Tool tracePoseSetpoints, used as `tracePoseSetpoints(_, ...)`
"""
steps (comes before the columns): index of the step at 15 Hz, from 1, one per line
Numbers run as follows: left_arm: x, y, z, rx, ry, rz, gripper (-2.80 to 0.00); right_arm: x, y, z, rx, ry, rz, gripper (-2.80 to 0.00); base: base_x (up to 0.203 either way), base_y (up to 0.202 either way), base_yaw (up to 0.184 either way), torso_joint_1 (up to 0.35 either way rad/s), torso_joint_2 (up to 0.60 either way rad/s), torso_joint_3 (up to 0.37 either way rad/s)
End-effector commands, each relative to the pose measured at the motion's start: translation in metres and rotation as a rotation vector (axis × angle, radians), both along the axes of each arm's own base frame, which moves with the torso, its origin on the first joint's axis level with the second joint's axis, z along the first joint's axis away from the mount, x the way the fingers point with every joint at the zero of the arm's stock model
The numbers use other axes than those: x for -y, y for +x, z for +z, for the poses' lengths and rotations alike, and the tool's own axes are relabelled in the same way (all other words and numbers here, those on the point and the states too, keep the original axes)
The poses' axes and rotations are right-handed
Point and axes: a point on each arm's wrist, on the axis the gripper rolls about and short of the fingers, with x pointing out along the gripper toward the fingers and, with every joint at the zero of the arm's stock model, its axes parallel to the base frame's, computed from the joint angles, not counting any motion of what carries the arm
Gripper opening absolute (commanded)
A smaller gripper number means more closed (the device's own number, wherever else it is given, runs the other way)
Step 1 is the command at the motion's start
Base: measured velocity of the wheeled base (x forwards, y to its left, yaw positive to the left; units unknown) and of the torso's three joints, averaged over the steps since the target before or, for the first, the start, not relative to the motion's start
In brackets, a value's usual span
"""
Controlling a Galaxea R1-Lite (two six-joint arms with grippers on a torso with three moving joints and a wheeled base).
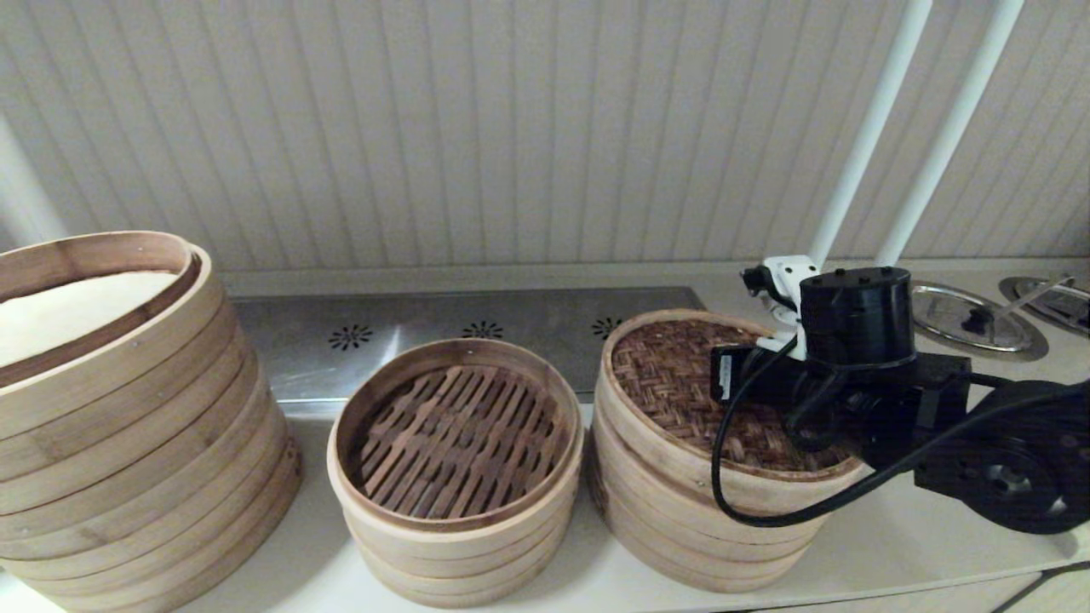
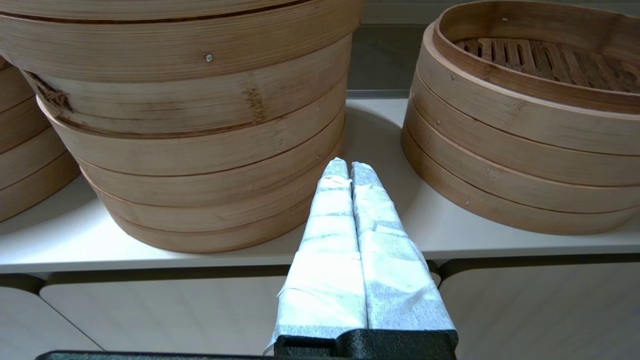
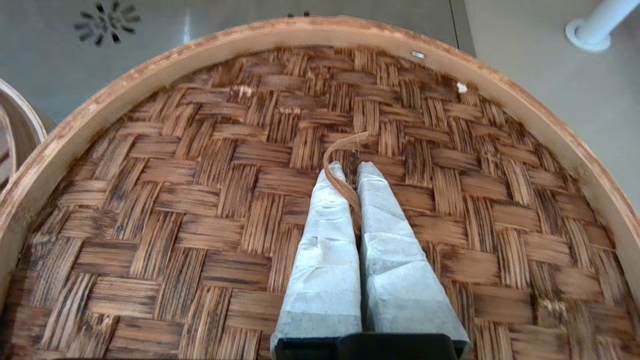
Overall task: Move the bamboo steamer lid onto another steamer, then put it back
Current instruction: Put the steamer
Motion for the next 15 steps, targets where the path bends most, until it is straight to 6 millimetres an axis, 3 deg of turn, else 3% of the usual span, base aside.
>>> tracePoseSetpoints(1, 0.000, 0.000, 0.000, -0.001, 0.000, 0.000, -2.80, 0.001, -0.002, -0.004, -0.014, -0.004, -0.002, -2.80, 0.000, 0.000, 0.000, 0.000, 0.00, 0.000)
tracePoseSetpoints(9, 0.000, 0.000, 0.000, -0.001, 0.000, 0.000, -2.80, -0.004, -0.016, 0.005, 0.014, 0.011, 0.030, -2.80, 0.000, 0.000, 0.000, 0.000, 0.00, 0.000)
tracePoseSetpoints(15, 0.000, 0.000, 0.000, -0.001, 0.000, 0.000, -2.80, -0.002, -0.011, -0.003, -0.012, 0.001, 0.022, -2.80, 0.000, 0.000, 0.000, 0.000, 0.00, 0.000)
